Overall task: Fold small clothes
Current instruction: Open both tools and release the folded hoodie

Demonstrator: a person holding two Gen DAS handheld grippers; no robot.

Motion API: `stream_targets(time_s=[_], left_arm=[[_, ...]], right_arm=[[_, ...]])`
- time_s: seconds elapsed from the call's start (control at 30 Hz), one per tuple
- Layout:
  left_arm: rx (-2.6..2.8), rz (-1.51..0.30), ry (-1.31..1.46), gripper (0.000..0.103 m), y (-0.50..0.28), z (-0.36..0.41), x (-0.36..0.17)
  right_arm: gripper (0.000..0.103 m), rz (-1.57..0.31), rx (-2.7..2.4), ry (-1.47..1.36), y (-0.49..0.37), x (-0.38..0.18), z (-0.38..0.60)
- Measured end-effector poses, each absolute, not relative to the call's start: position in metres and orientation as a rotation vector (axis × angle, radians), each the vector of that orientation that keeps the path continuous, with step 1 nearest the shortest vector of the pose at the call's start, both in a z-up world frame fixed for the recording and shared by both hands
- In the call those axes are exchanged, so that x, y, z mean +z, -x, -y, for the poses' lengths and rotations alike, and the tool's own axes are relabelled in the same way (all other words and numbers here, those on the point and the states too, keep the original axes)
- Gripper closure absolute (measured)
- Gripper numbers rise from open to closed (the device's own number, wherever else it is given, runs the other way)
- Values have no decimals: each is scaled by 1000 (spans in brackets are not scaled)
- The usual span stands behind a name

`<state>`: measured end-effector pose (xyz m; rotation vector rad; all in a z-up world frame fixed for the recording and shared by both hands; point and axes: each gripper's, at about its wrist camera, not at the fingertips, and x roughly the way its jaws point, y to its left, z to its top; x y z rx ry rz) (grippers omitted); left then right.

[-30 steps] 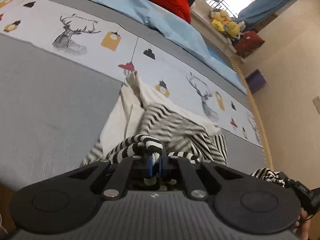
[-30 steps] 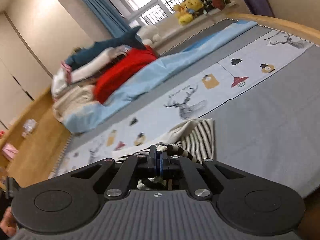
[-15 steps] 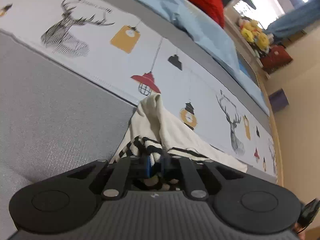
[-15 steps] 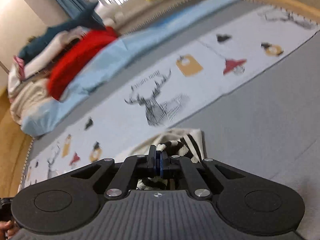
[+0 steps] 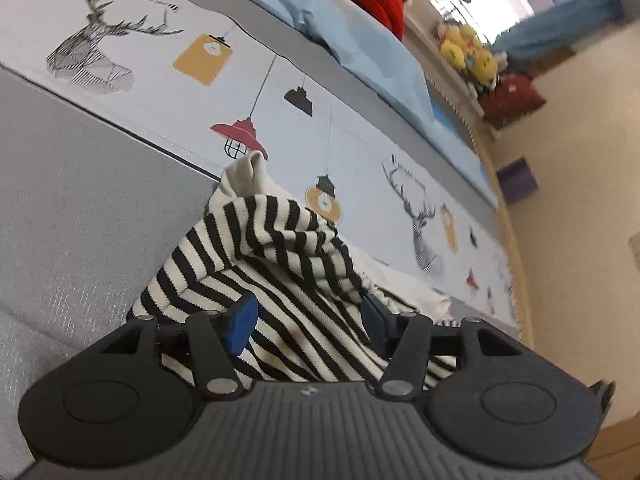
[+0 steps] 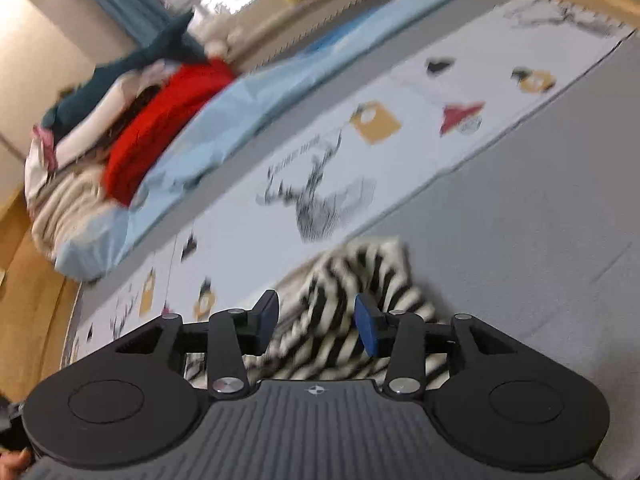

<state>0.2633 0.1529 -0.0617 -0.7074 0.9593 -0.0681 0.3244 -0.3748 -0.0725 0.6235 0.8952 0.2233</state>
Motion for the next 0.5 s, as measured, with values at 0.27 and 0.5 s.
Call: stream_targets(time_s=[0.27,0.5], left_arm=[[-105,-982,725,35,-281,-133,-76],[-72,-981,794,32,-302,-126,-86]], right_arm=[[54,-1013,260,-667,-334,-97,350],[53,-1059,239,-663,-348,-113,338]])
